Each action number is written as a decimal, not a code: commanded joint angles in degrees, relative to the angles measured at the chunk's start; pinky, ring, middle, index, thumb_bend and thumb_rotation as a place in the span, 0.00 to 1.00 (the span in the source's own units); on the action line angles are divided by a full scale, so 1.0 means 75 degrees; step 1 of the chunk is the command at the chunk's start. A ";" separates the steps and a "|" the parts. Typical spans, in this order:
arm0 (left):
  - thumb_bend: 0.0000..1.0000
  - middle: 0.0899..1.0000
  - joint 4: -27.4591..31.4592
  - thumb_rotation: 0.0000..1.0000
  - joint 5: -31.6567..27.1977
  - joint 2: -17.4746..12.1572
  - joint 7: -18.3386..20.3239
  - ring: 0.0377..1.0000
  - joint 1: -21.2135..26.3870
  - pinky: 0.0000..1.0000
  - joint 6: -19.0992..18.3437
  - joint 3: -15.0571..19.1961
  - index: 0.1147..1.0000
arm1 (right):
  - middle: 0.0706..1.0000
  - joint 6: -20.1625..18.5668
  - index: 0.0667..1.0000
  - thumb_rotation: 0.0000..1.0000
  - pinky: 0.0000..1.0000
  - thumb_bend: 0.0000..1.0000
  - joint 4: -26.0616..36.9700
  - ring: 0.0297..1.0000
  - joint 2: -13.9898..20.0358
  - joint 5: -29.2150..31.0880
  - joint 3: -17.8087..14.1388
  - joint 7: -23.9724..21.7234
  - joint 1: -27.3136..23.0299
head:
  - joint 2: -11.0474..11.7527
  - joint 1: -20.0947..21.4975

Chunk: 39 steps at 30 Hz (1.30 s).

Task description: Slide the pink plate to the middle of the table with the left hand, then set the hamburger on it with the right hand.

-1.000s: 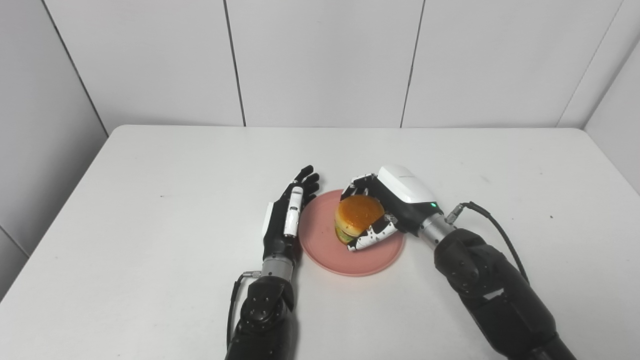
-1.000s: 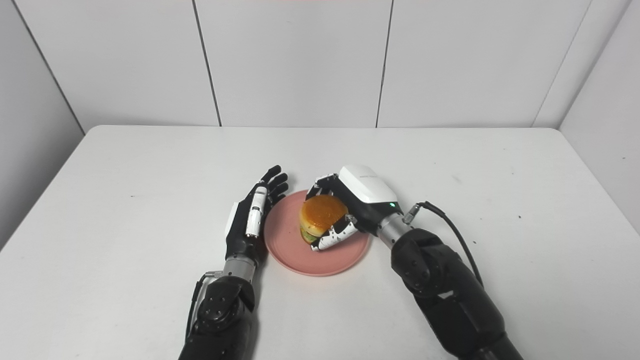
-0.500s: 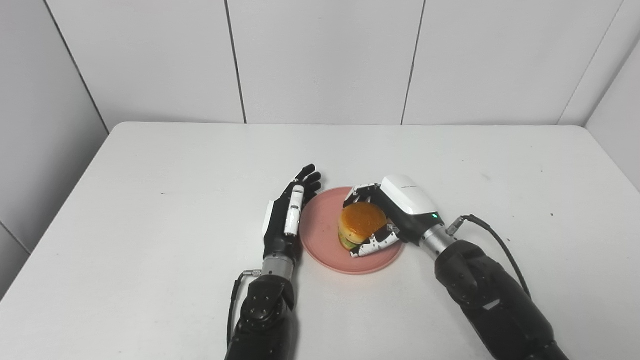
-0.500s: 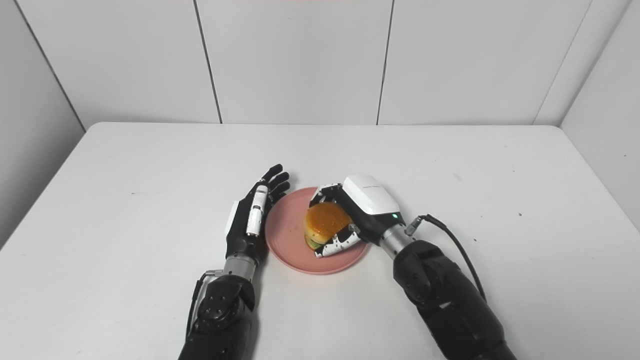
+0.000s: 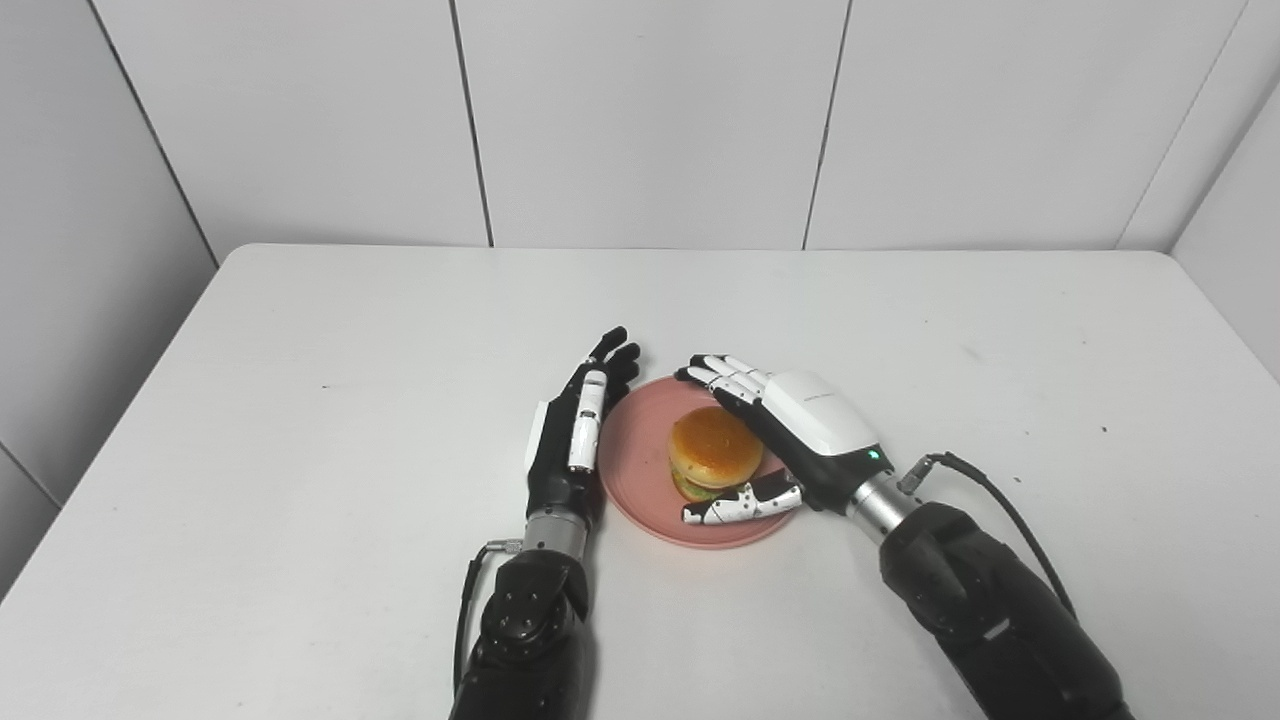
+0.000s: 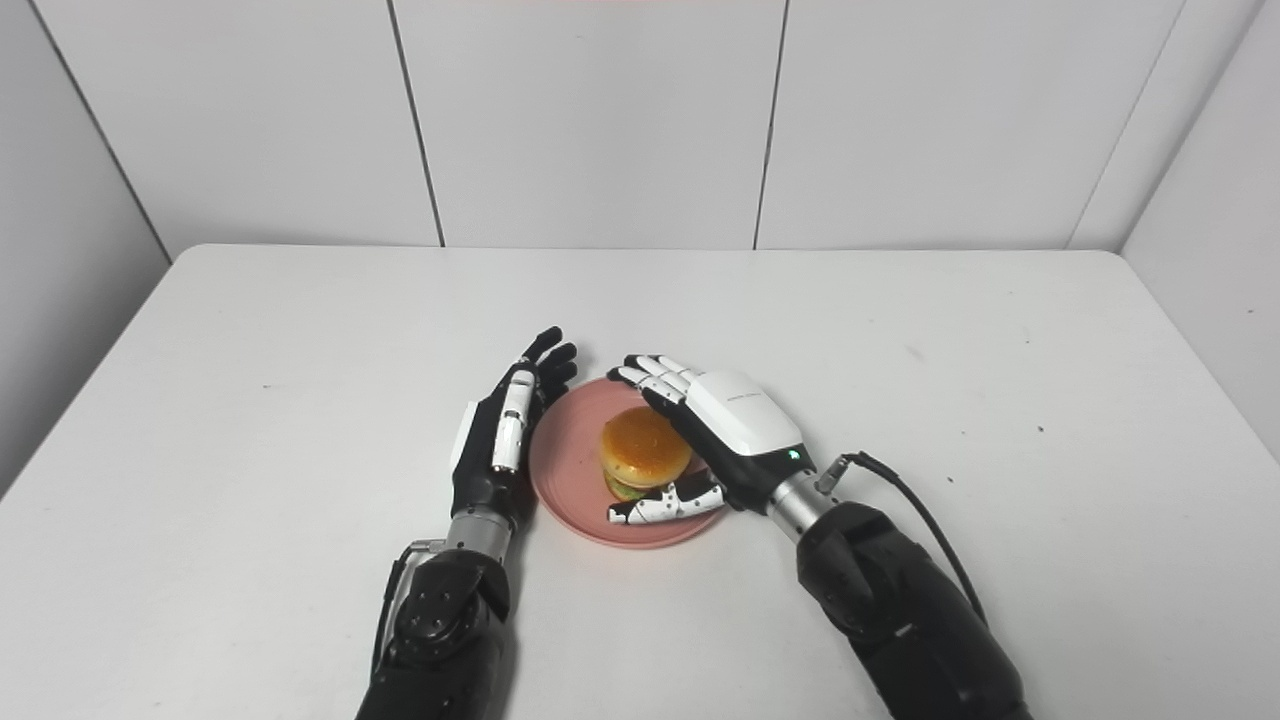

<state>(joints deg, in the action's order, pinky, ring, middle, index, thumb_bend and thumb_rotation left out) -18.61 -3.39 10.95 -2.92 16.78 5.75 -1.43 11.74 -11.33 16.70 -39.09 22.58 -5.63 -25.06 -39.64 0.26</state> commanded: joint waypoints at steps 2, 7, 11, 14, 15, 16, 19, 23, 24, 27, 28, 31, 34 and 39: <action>0.16 0.84 -0.0102 1.00 -0.0017 -0.0081 0.0061 0.88 -0.0098 0.93 -0.0078 0.0028 0.81 | 1.00 0.0327 0.94 0.68 0.96 0.69 0.0321 1.00 0.0091 0.0060 -0.0108 0.0099 -0.0258 | -0.0035 0.0005; 0.16 0.84 -0.0065 1.00 -0.0013 -0.0090 0.0035 0.87 -0.0095 0.92 -0.0135 0.0049 0.81 | 1.00 0.0336 0.95 0.68 0.97 0.70 0.0398 1.00 0.0087 0.0230 -0.0183 0.0043 -0.0225 | -0.0065 0.0043; 0.17 0.84 0.0004 1.00 -0.0032 -0.0091 0.0017 0.87 -0.0110 0.92 -0.0224 0.0072 0.80 | 1.00 0.0284 0.96 0.68 0.97 0.71 0.0499 1.00 0.0061 0.0395 -0.0278 -0.0006 -0.0180 | -0.0089 0.0060; 0.16 0.83 0.0068 0.98 -0.0050 -0.0065 -0.0032 0.86 -0.0122 0.90 -0.0276 0.0123 0.79 | 1.00 0.0400 0.96 0.67 0.96 0.70 0.0495 1.00 -0.0015 0.0579 -0.0434 0.0188 -0.0111 | -0.0093 0.0058; 0.16 0.82 0.0099 0.99 -0.0026 -0.0066 -0.0050 0.85 -0.0127 0.89 -0.0305 0.0128 0.79 | 1.00 0.0432 0.97 0.68 0.95 0.70 0.0488 1.00 -0.0065 0.0707 -0.0520 0.0246 -0.0072 | -0.0093 0.0058; 0.17 0.82 0.0136 1.00 -0.0010 -0.0068 -0.0070 0.85 -0.0134 0.89 -0.0343 0.0140 0.79 | 1.00 0.0440 0.97 0.68 0.95 0.70 0.0494 1.00 -0.0134 0.0857 -0.0620 0.0298 -0.0025 | -0.0096 0.0046; 0.20 0.83 0.0283 1.00 -0.0011 -0.0088 -0.0086 0.87 -0.0153 0.91 -0.0544 0.0177 0.79 | 1.00 0.0321 1.00 0.66 0.93 0.68 0.0664 1.00 -0.0396 0.1584 -0.1010 0.0263 0.0160 | -0.0093 0.0037; 0.28 0.89 0.0468 1.00 -0.0201 -0.0236 0.0260 0.93 -0.0184 0.98 -0.0631 0.0154 0.85 | 1.00 -0.0194 1.00 0.71 0.94 0.63 0.1087 1.00 -0.0852 0.2237 -0.1583 0.0329 0.0449 | -0.0110 0.0032; 0.29 0.91 0.0488 1.00 -0.0258 -0.0271 0.0347 0.94 -0.0184 0.99 -0.0576 0.0164 0.87 | 1.00 -0.0320 1.00 0.73 0.94 0.62 0.1170 1.00 -0.0982 0.2520 -0.1738 0.0318 0.0524 | -0.0104 0.0043; 0.39 0.97 0.0509 1.00 -0.0322 -0.0387 0.0472 0.99 -0.0177 1.00 -0.0383 0.0171 0.95 | 1.00 -0.0586 1.00 0.90 0.98 0.56 0.1238 1.00 -0.1315 0.3152 -0.2130 0.0355 0.0705 | -0.0073 0.0054; 0.40 0.98 0.0499 1.00 -0.0331 -0.0412 0.0488 1.00 -0.0172 1.00 -0.0342 0.0179 0.96 | 1.00 -0.0644 1.00 0.92 0.99 0.56 0.1235 1.00 -0.1385 0.3247 -0.2195 0.0358 0.0731 | -0.0063 0.0037; 0.42 1.00 0.0440 1.00 -0.0345 -0.0485 0.0543 1.00 -0.0136 1.00 -0.0127 0.0222 0.99 | 1.00 -0.0588 1.00 0.94 1.00 0.58 0.0981 1.00 -0.1782 0.4272 -0.2572 0.0304 0.0863 | -0.0032 0.0029; 0.43 1.00 0.0436 1.00 -0.0433 -0.0560 0.0649 1.00 -0.0120 1.00 -0.0085 0.0269 1.00 | 1.00 -0.0452 1.00 0.93 1.00 0.59 0.0739 1.00 -0.1992 0.4868 -0.2743 0.0198 0.0915 | -0.0004 0.0022; 0.44 1.00 0.0318 1.00 -0.0374 -0.0660 0.0630 1.00 -0.0087 1.00 0.0000 0.0279 1.00 | 1.00 -0.0331 1.00 0.96 1.00 0.59 0.0513 1.00 -0.2081 0.5094 -0.2753 0.0184 0.0967 | 0.0039 0.0016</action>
<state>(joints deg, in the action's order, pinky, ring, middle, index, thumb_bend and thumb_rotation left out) -15.49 -6.58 6.84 1.41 15.56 4.05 0.58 7.23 -8.38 1.43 -1.81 2.06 -4.28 -16.28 -39.29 0.44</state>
